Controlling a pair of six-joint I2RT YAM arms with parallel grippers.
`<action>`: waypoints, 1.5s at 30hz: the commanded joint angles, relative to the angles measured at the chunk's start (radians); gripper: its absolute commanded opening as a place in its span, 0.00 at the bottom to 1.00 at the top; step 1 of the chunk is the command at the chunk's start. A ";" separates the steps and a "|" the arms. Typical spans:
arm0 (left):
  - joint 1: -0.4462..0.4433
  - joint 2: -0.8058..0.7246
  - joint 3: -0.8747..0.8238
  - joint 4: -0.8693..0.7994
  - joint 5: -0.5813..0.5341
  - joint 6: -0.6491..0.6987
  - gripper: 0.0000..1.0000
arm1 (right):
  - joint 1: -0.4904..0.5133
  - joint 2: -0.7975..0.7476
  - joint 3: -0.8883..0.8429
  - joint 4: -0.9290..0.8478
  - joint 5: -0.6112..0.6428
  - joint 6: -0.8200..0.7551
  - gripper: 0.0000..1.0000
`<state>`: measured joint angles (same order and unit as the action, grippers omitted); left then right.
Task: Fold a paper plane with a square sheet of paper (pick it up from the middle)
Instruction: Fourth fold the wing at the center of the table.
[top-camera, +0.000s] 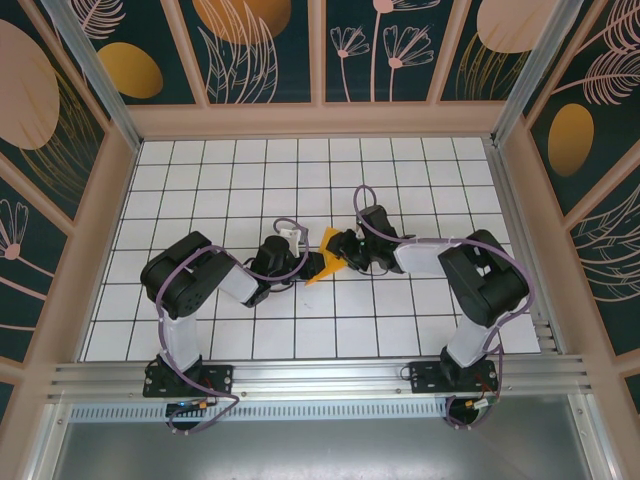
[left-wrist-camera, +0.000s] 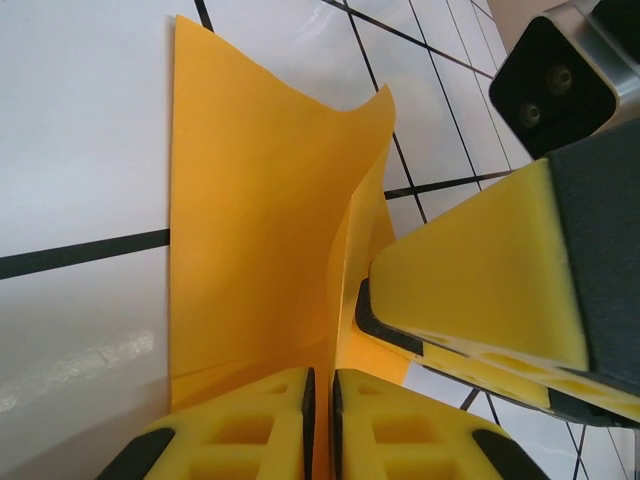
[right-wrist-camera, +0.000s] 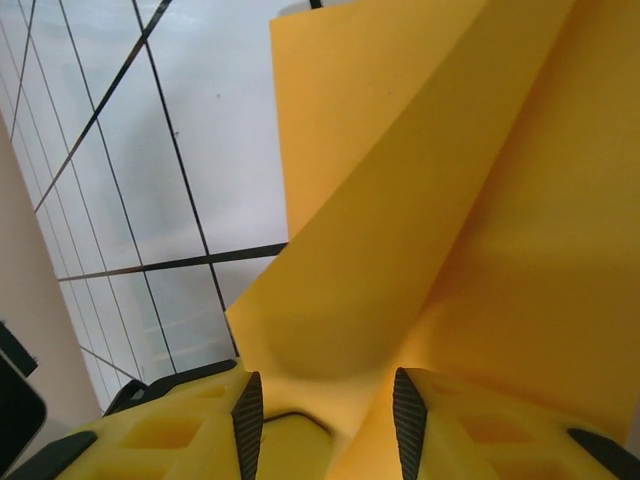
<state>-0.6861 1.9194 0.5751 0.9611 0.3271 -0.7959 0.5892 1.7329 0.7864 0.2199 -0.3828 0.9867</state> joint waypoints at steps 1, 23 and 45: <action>0.010 0.012 0.001 0.004 0.015 -0.021 0.17 | 0.004 -0.001 0.000 0.004 0.038 0.029 0.39; 0.015 -0.033 0.001 -0.086 0.060 -0.010 0.29 | -0.002 0.047 0.005 -0.068 0.077 0.023 0.39; 0.034 -0.068 0.031 -0.266 0.112 0.027 0.36 | -0.002 0.092 0.044 -0.134 0.091 0.015 0.46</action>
<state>-0.6540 1.8225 0.5888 0.7563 0.3904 -0.7906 0.5888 1.7741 0.8268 0.1650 -0.3344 1.0119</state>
